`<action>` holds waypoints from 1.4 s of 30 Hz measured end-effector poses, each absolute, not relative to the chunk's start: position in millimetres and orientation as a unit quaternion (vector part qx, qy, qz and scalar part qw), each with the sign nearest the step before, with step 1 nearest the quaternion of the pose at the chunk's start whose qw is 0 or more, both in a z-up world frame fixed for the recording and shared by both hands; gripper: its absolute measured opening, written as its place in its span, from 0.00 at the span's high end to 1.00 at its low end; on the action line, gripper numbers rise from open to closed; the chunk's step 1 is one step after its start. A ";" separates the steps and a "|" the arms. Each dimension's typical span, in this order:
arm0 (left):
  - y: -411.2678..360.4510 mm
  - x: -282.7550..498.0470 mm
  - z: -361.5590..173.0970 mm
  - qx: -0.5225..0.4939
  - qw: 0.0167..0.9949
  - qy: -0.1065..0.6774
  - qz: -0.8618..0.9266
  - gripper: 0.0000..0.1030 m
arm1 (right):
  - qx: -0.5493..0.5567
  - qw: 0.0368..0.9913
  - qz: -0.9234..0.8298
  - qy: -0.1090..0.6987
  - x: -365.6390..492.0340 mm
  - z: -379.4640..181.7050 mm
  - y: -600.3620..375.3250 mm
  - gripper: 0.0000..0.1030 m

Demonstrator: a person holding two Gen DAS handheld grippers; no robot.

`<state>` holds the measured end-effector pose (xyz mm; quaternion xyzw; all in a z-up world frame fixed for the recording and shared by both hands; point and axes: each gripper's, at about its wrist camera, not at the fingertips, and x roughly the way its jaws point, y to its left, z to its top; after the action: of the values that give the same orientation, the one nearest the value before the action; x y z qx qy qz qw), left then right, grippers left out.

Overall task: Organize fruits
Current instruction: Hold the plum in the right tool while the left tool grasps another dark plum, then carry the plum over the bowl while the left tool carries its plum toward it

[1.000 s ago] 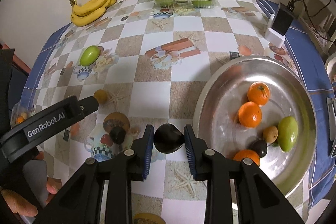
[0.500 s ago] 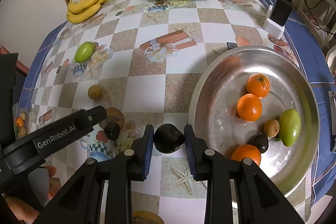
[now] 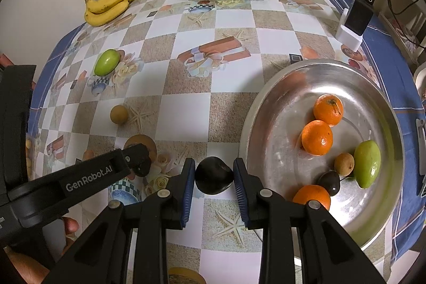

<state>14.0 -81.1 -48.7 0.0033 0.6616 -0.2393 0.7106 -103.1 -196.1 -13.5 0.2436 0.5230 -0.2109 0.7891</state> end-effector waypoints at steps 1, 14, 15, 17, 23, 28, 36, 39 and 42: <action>-80.9 13.9 -48.6 0.003 0.710 0.662 -0.240 0.58 | 0.244 0.789 -0.211 0.523 -103.1 -13.6 -196.1 0.70; -82.1 13.0 -53.7 -0.004 0.702 0.671 -0.240 0.68 | 0.243 0.789 -0.210 0.523 -102.2 -13.6 -195.5 0.70; -81.9 13.0 -53.7 -0.005 0.702 0.670 -0.240 0.69 | 0.242 0.789 -0.210 0.524 -102.2 -13.9 -195.0 0.70; -82.1 12.5 -53.6 -0.004 0.702 0.670 -0.241 0.70 | 0.242 0.789 -0.210 0.524 -102.1 -13.9 -195.0 0.70; -80.2 14.1 -54.2 -0.012 0.698 0.675 -0.239 0.72 | 0.241 0.789 -0.210 0.524 -102.1 -13.8 -194.5 0.70; -80.1 13.8 -53.2 -0.014 0.698 0.675 -0.241 0.72 | 0.240 0.790 -0.210 0.525 -101.8 -13.1 -194.4 0.71; -78.4 14.4 -49.1 -0.026 0.699 0.673 -0.242 0.72 | 0.238 0.792 -0.210 0.522 -102.2 -10.7 -194.1 0.70; -76.5 15.1 -45.9 -0.031 0.700 0.670 -0.244 0.72 | 0.238 0.792 -0.209 0.521 -102.4 -9.8 -193.8 0.70; -75.4 14.9 -42.6 -0.034 0.703 0.667 -0.246 0.72 | 0.239 0.792 -0.210 0.520 -103.1 -9.1 -194.8 0.70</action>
<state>14.9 -75.4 -42.6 -0.0343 0.6667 -0.2464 0.7026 -103.1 -194.8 -9.1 0.2394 0.5201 -0.2102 0.7924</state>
